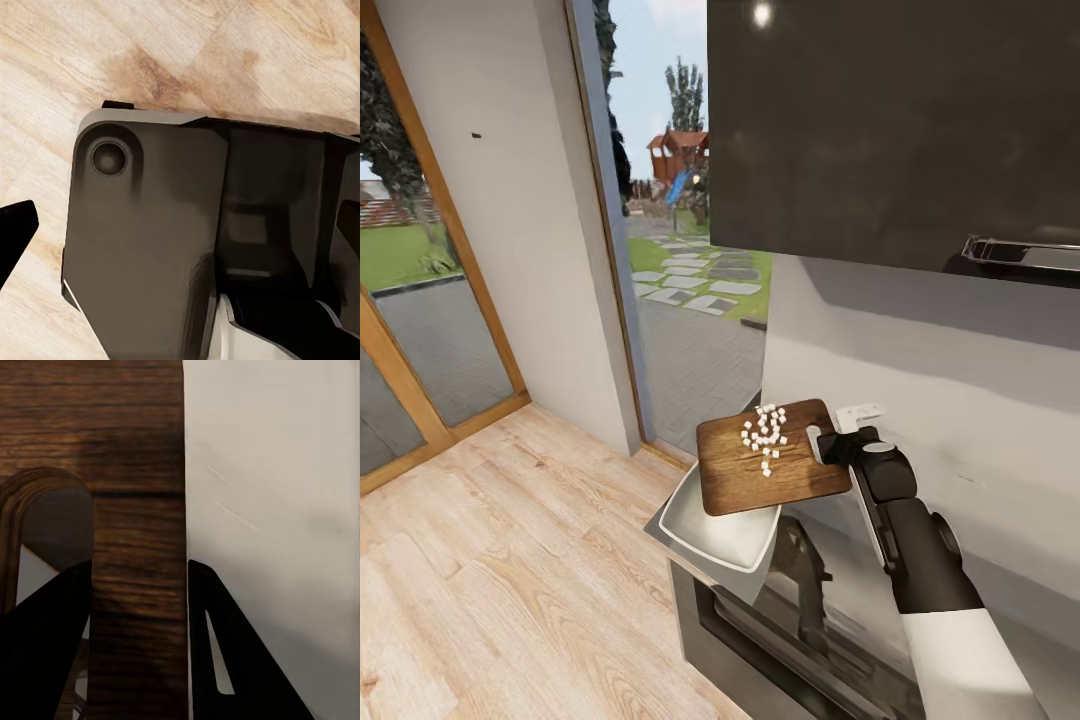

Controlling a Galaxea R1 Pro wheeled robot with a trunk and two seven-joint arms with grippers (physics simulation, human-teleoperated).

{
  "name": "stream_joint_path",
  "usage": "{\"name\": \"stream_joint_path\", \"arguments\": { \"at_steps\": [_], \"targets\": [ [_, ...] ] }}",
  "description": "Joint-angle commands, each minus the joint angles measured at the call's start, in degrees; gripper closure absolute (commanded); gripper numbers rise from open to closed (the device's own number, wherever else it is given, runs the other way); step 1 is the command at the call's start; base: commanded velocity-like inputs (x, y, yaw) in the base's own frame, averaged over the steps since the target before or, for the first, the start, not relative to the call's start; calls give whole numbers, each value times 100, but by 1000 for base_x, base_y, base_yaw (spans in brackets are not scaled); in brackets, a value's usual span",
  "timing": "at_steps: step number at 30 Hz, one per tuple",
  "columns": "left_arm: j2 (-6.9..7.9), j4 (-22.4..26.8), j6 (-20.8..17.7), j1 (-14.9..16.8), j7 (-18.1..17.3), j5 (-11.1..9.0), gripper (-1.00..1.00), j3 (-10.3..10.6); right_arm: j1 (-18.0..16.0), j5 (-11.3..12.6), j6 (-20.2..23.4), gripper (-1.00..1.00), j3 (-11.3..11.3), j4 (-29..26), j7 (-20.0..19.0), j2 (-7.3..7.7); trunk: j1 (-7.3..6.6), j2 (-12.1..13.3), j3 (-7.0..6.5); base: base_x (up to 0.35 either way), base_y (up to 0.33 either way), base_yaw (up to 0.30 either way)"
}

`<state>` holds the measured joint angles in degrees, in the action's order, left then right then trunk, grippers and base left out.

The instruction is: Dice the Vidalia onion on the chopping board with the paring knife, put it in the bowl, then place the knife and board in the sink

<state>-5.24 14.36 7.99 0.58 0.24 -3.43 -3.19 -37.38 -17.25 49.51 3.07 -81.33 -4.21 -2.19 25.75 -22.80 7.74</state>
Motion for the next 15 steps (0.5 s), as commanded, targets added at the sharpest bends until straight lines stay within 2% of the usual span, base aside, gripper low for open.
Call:
{"name": "stream_joint_path", "arguments": {
  "at_steps": [1, 15],
  "targets": [
    [-4, -3, 15, 4, -6, -36, -100, -24, -6, -59, 26, 100, 1, -6, -45, -1, 3, -12, 12, 0, 0, 0],
    [-4, -3, 15, 4, -6, -38, -100, -24, -4, -59, 21, 100, 10, -6, -45, -1, 3, -12, 12, 0, 0, 0]
  ]
}}
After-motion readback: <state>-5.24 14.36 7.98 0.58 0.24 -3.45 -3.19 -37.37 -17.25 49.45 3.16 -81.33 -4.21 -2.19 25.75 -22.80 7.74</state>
